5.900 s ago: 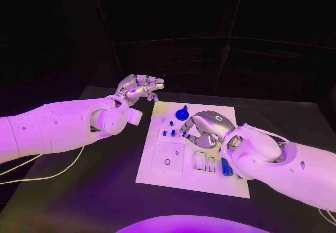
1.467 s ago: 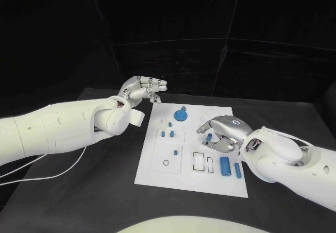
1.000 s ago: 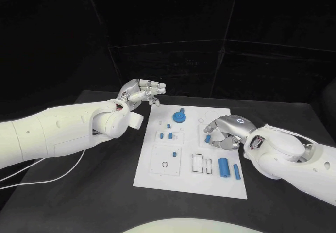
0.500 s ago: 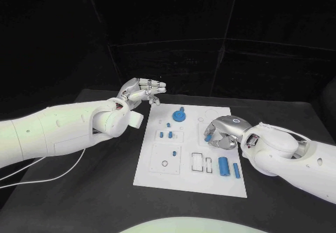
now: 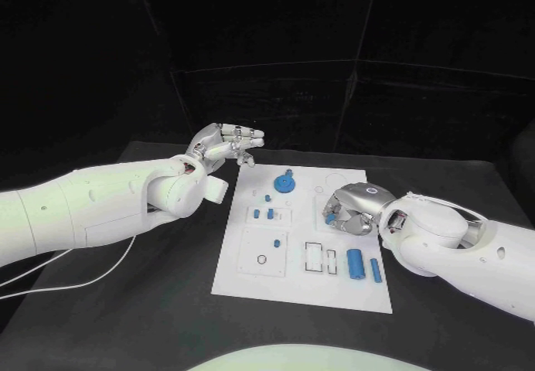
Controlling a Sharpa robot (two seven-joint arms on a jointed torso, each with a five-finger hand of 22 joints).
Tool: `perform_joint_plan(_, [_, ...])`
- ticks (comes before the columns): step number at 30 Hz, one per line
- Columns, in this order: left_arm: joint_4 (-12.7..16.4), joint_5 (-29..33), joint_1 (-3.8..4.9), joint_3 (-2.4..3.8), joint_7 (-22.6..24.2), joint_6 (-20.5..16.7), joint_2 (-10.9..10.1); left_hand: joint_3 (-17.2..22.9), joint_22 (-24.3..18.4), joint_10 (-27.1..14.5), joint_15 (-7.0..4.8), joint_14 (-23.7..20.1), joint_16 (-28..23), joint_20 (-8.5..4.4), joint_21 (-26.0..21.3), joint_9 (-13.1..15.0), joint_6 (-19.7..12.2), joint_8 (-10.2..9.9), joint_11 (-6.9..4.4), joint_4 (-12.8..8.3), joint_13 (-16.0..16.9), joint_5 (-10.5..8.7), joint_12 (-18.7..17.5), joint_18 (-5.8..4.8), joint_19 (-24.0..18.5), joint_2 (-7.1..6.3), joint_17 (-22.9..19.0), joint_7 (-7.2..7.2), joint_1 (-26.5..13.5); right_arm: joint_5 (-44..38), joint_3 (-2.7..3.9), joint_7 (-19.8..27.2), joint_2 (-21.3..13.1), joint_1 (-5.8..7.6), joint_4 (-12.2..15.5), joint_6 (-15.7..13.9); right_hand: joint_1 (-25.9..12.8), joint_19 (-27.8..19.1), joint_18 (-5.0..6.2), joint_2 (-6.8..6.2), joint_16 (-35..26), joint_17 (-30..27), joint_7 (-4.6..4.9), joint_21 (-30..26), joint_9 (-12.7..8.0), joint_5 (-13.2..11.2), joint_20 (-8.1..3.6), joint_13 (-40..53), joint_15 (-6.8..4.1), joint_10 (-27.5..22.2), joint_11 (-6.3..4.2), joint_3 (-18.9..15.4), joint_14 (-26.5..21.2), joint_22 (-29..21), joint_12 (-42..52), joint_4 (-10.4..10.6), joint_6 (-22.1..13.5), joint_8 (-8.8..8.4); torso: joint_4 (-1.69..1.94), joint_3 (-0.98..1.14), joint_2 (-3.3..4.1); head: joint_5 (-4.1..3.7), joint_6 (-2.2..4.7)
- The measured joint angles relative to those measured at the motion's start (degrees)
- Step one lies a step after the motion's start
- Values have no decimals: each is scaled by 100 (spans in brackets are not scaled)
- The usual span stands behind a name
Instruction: Assemble the parts on the task board
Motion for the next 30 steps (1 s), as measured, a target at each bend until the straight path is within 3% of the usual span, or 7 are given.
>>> perform_joint_plan(14, [0,0,0,0,-2,6,-13,0,1,0,0,0,0,0,0,0,0,0,0,0,0,0,0,0,0,0,0,0,0,-32,-14,-113,-45,-20,74,-523,151,120,2,86,94,70,-48,183,11,-92,-59,16,-40,249,-44,391,0,211,-69,-234,225,70,1,0,-4,-12,-15])
perform_joint_plan(20, [-8,0,0,0,-3,8,-20,0,1,0,0,0,0,20,-26,0,0,0,0,0,1,0,0,0,20,0,-9,0,0,-40,9,-120,-221,-14,425,-756,165,120,2,100,94,73,-50,189,13,-89,-59,15,-40,276,-31,448,0,212,-82,-256,227,71,1,0,-8,-3,-7])
perform_joint_plan(24, [-17,0,0,0,-3,9,-23,0,1,0,0,0,0,20,-26,0,0,0,0,0,1,0,0,0,20,0,-8,0,0,-29,103,-103,-268,-12,685,-923,195,120,2,70,94,73,-51,189,13,-76,-59,14,-40,276,-31,460,0,218,-82,-259,227,71,1,2,-8,5,0])
perform_joint_plan(30, [-21,0,0,0,-4,10,-21,0,1,0,0,0,0,20,-26,1,0,0,0,0,1,0,0,0,20,0,-8,0,0,54,145,-35,-175,-9,1044,-1101,195,120,3,70,94,72,-38,189,11,-75,-59,14,-40,276,-31,460,0,217,-115,-259,240,69,7,-1,-5,41,-18])
